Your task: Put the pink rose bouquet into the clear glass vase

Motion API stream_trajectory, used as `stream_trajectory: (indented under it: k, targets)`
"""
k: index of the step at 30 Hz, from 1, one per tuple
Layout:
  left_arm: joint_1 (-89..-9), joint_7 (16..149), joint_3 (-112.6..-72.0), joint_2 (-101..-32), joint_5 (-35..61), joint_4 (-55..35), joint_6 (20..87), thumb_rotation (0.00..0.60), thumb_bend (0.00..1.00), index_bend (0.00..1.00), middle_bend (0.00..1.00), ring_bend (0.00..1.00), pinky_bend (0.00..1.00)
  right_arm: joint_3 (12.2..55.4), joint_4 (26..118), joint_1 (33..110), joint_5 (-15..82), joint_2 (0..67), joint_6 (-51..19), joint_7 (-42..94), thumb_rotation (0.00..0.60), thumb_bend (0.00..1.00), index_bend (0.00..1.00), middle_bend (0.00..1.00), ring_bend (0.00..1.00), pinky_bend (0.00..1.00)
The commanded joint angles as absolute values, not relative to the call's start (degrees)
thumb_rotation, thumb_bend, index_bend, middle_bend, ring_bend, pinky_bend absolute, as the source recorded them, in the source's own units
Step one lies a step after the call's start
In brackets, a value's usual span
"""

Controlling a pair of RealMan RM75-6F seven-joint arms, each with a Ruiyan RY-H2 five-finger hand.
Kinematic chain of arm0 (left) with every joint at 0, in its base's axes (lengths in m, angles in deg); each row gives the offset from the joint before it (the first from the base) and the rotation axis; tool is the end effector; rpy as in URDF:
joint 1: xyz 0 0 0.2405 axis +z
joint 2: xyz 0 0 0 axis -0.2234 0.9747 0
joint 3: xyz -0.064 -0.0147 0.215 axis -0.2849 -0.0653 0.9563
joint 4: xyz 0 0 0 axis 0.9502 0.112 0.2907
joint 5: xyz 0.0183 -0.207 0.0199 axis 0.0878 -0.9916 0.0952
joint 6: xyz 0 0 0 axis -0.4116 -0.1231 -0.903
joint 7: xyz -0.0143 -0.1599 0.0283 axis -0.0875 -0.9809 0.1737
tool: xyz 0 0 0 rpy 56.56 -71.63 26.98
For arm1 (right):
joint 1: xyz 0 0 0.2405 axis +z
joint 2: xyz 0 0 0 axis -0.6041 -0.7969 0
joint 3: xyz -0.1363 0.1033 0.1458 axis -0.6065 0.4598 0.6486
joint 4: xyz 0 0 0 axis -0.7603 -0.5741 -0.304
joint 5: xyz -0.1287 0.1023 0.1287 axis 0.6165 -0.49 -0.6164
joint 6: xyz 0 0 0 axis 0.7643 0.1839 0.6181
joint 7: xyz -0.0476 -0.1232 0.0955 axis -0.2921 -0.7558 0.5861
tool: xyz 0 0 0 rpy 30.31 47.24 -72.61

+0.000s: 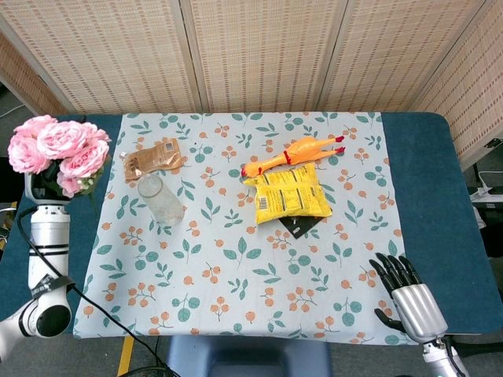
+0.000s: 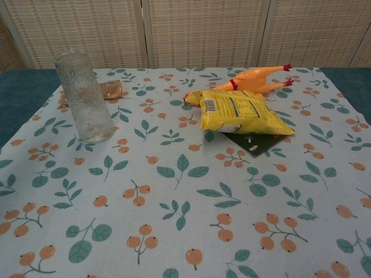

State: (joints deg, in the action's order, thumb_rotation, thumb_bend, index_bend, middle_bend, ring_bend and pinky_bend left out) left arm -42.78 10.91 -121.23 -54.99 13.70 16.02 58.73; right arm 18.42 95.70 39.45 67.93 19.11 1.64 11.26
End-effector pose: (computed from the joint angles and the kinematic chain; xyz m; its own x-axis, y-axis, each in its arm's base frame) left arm -0.1128 0.3788 0.1906 -0.9695 0.1189 0.2144 0.1679 -0.3153 0.9340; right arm -0.2418 -0.1490 0.0794 0.4608 -0.1793 0.8692 -0.8828 -0.1932 0.4282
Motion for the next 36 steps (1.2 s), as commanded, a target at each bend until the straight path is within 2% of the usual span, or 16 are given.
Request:
stream_trajectory:
  k: [1, 6, 13, 15, 19, 36]
  targets:
    - [-49.46, 17.48, -125.62, -57.25, 7.64, 9.96, 55.89, 0.6, 0.66, 0.81, 0.9, 0.61, 0.16, 18.49, 95.59, 39.59, 67.61, 19.1, 1.31, 11.34, 0.6, 0.15, 0.0, 0.0, 0.0, 0.0]
    - [-55.89, 23.41, -127.87, -61.88, 2.97, 1.37, 54.64, 0.6, 0.66, 0.81, 0.89, 0.61, 0.16, 18.61, 95.59, 39.78, 66.96, 19.21, 0.69, 10.84, 0.6, 0.15, 0.0, 0.0, 0.0, 0.0]
    - [-61.93, 25.29, -127.51, -67.7, 3.5, -7.11, 51.65, 0.6, 0.66, 0.81, 0.89, 0.61, 0.16, 19.22, 95.54, 40.34, 65.22, 19.55, -0.6, 10.8, 0.6, 0.15, 0.0, 0.0, 0.0, 0.0]
    - [-57.98, 23.92, -124.5, -68.39, 6.22, -4.42, 54.82, 0.6, 0.66, 0.81, 0.89, 0.61, 0.16, 19.32, 95.38, 40.66, 64.67, 19.69, -1.37, 10.77, 0.6, 0.15, 0.0, 0.0, 0.0, 0.0]
    - [-59.04, 23.84, -123.46, -70.29, 8.74, -5.58, 54.41, 0.6, 0.66, 0.81, 0.89, 0.61, 0.16, 19.58, 95.22, 41.28, 63.58, 19.9, -2.72, 10.7, 0.6, 0.15, 0.0, 0.0, 0.0, 0.0]
    - [-66.68, 28.5, -124.82, -76.64, 9.34, -13.35, 51.76, 0.6, 0.65, 0.82, 0.89, 0.6, 0.15, 19.17, 95.56, 41.44, 63.62, 19.15, -2.43, 11.77, 0.6, 0.15, 0.0, 0.0, 0.0, 0.0]
